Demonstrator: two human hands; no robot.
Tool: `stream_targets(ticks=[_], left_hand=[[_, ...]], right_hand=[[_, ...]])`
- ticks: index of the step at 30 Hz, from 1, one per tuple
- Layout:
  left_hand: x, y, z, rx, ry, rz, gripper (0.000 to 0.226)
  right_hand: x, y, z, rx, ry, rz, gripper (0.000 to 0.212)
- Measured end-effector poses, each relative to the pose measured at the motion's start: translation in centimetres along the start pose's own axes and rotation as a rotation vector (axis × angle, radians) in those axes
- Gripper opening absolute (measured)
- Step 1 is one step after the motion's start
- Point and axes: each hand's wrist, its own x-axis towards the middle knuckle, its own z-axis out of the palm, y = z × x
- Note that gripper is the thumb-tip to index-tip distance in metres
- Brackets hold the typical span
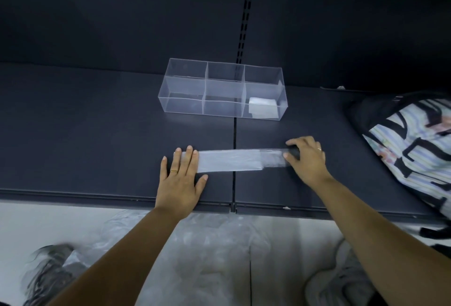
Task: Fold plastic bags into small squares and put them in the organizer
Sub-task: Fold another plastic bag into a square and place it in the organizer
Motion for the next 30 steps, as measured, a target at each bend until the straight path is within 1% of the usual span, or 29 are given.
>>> stream_targets(ticks=[3,6,9,12,14,15,17,19,20,21,23,24,25,26,27,28,29,30], left_hand=[[0.0,-0.1,0.0,-0.005,-0.006,-0.005,0.076],[0.1,-0.4,0.0,0.005,-0.001,0.019,0.074],[0.3,-1.1,-0.3,-0.011,0.005,0.084,0.075],[0.4,-1.4,-1.5,-0.048,-0.001,0.115,0.074],[0.0,0.2,-2.5,-0.126,0.048,0.183,0.073],[-0.4,1.7,-3.0,-0.181,0.053,0.251,0.077],[-1.5,6.0,-3.6,-0.292,0.008,0.387,0.089],[-3.0,10.7,-3.9,-0.413,-0.028,0.438,0.093],[-3.6,12.7,-4.2,-0.51,-0.023,0.416,0.088],[-4.1,14.4,-4.6,-0.652,0.0,0.365,0.078],[-4.5,16.4,-6.1,-1.024,0.028,0.169,0.048],[-4.6,16.6,-6.9,-1.242,0.015,0.024,0.034],[-4.6,16.5,-7.6,-1.447,-0.023,-0.123,0.022],[-4.5,16.0,-8.2,-1.59,-0.088,-0.247,0.018],[-4.3,15.2,-8.5,-1.681,-0.158,-0.319,0.02],[-4.0,14.4,-8.6,-1.749,-0.221,-0.347,0.024],[-3.8,13.5,-8.5,-1.812,-0.269,-0.353,0.027],[-3.5,12.6,-8.4,-1.881,-0.309,-0.346,0.03]], right_hand=[[0.6,-0.5,-0.5,-0.009,-0.028,0.002,0.005],[-0.2,-0.7,-0.8,0.053,-0.045,-0.044,0.011],[-1.6,-0.5,-1.6,0.196,-0.117,0.067,0.013],[-3.1,-0.4,-3.1,0.411,-0.328,0.226,0.017],[-4.3,-0.6,-4.2,0.546,-0.493,0.345,0.018],[-4.9,-0.7,-4.8,0.589,-0.563,0.396,0.017],[-5.7,-1.1,-5.9,0.664,-0.69,0.46,0.016],[-6.1,-2.2,-7.3,0.729,-0.807,0.471,0.017],[-6.3,-2.9,-7.9,0.751,-0.852,0.461,0.018],[-6.3,-3.6,-8.6,0.764,-0.884,0.442,0.017],[-6.3,-5.1,-9.6,0.789,-0.884,0.388,0.011],[-6.2,-5.6,-9.9,0.797,-0.832,0.356,0.01],[-5.8,-5.8,-10.0,0.764,-0.734,0.311,0.015],[-5.4,-5.8,-10.0,0.692,-0.606,0.252,0.021],[-5.0,-6.0,-9.9,0.641,-0.5,0.192,0.027],[-4.7,-6.2,-9.5,0.661,-0.469,0.15,0.033],[-4.5,-6.4,-8.9,0.732,-0.516,0.135,0.042],[-4.5,-6.7,-7.9,0.803,-0.604,0.141,0.052]])
